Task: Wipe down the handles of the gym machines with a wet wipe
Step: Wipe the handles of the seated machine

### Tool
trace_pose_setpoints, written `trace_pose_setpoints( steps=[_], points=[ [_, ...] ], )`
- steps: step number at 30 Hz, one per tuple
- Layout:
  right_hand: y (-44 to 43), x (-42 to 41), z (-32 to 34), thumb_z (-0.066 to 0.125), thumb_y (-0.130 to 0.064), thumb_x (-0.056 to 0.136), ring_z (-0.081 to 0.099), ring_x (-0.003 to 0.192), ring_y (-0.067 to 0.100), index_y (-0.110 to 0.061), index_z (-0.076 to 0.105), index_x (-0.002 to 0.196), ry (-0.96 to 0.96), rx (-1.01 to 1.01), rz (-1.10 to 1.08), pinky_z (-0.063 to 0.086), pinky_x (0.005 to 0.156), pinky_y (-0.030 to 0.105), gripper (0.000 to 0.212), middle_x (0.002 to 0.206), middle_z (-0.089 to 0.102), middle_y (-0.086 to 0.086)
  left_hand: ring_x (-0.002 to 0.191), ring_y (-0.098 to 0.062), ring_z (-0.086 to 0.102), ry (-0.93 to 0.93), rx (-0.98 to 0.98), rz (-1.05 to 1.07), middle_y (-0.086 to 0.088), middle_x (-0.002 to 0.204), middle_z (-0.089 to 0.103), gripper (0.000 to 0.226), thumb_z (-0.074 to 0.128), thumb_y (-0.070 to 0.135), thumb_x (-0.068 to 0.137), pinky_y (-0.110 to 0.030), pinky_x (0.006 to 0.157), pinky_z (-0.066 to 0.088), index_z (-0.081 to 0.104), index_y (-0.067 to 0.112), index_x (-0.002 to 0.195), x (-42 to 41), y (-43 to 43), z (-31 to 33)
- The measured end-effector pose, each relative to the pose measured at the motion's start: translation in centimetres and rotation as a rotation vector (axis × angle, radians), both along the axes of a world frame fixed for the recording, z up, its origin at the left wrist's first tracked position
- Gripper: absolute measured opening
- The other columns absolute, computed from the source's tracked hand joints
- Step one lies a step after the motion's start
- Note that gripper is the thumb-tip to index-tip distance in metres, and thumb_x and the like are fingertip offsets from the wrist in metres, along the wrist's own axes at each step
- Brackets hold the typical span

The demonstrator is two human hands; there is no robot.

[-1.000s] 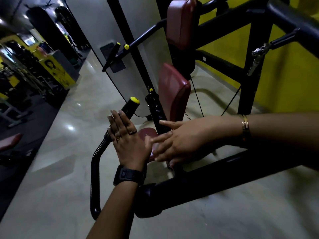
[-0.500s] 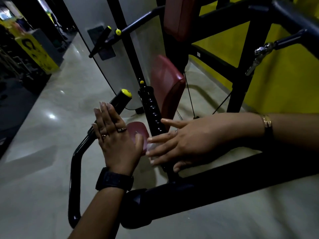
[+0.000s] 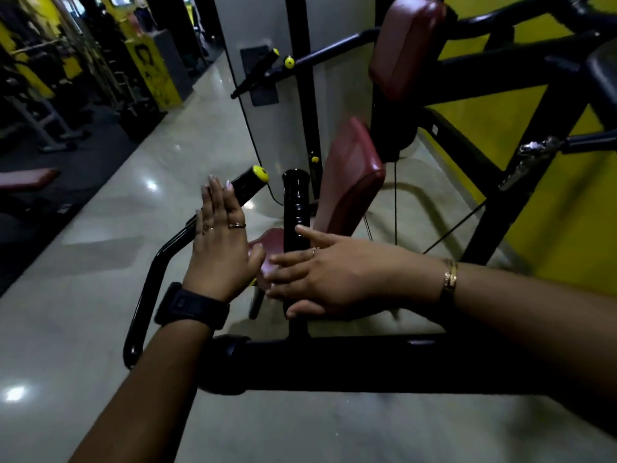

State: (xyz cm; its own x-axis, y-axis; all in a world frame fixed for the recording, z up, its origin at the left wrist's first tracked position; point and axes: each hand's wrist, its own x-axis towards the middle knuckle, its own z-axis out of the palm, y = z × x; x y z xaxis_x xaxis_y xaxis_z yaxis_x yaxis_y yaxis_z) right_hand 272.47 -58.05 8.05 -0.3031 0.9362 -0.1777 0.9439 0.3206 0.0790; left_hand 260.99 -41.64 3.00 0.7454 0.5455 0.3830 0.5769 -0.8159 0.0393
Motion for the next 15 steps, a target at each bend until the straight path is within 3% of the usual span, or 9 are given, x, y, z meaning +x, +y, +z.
trace_pose_setpoints(
  steps=[2,6,9,12,15],
  points=[
    [0.1,0.8,0.1,0.017,-0.049,0.102,-0.003,0.148,0.009,-0.028,0.018,0.153,-0.028,0.089,-0.107,-0.017,0.114,0.041,0.055,0.161,0.009,-0.009,0.146,-0.026,-0.022,0.016,-0.061,0.041,-0.019,0.157,-0.024,0.092,0.052,0.029,0.096,-0.043,0.119,-0.005,-0.018,0.001,0.148,0.3,-0.5,0.7],
    [0.4,1.0,-0.1,0.017,-0.050,0.101,-0.009,0.147,0.012,-0.024,0.008,0.154,0.000,0.108,-0.247,-0.015,0.115,0.039,0.060,0.162,0.000,-0.004,0.149,-0.029,-0.015,-0.085,-0.093,0.120,-0.020,0.158,-0.019,0.083,0.043,0.029,0.098,-0.043,0.119,-0.004,-0.015,0.002,0.150,1.7,-1.7,1.2],
    [0.4,0.9,-0.1,0.021,-0.051,0.101,-0.017,0.141,0.004,-0.026,0.014,0.153,0.040,0.023,-0.136,-0.018,0.114,0.039,0.059,0.161,0.002,-0.006,0.149,-0.031,-0.012,-0.132,-0.075,0.091,-0.019,0.160,-0.016,0.082,0.045,0.025,0.098,-0.044,0.119,-0.003,-0.016,0.003,0.148,1.8,-1.5,0.9],
    [0.1,0.9,0.4,0.030,-0.044,0.102,-0.014,0.137,-0.004,-0.032,0.024,0.151,0.104,-0.166,0.029,-0.024,0.107,0.035,0.050,0.159,0.011,-0.014,0.149,-0.031,-0.012,-0.170,-0.078,0.069,-0.018,0.160,-0.016,0.082,0.045,0.023,0.099,-0.042,0.119,-0.004,-0.019,0.005,0.145,1.6,-1.2,0.4],
    [0.2,2.4,1.0,0.031,-0.045,0.101,-0.014,0.137,-0.007,-0.035,0.022,0.150,0.114,-0.175,0.002,-0.026,0.107,0.034,0.050,0.154,0.003,-0.022,0.149,-0.032,-0.013,-0.157,-0.065,0.102,-0.019,0.159,-0.017,0.083,0.043,0.025,0.098,-0.043,0.119,-0.005,-0.022,0.005,0.145,1.8,-1.6,0.3]
  ],
)
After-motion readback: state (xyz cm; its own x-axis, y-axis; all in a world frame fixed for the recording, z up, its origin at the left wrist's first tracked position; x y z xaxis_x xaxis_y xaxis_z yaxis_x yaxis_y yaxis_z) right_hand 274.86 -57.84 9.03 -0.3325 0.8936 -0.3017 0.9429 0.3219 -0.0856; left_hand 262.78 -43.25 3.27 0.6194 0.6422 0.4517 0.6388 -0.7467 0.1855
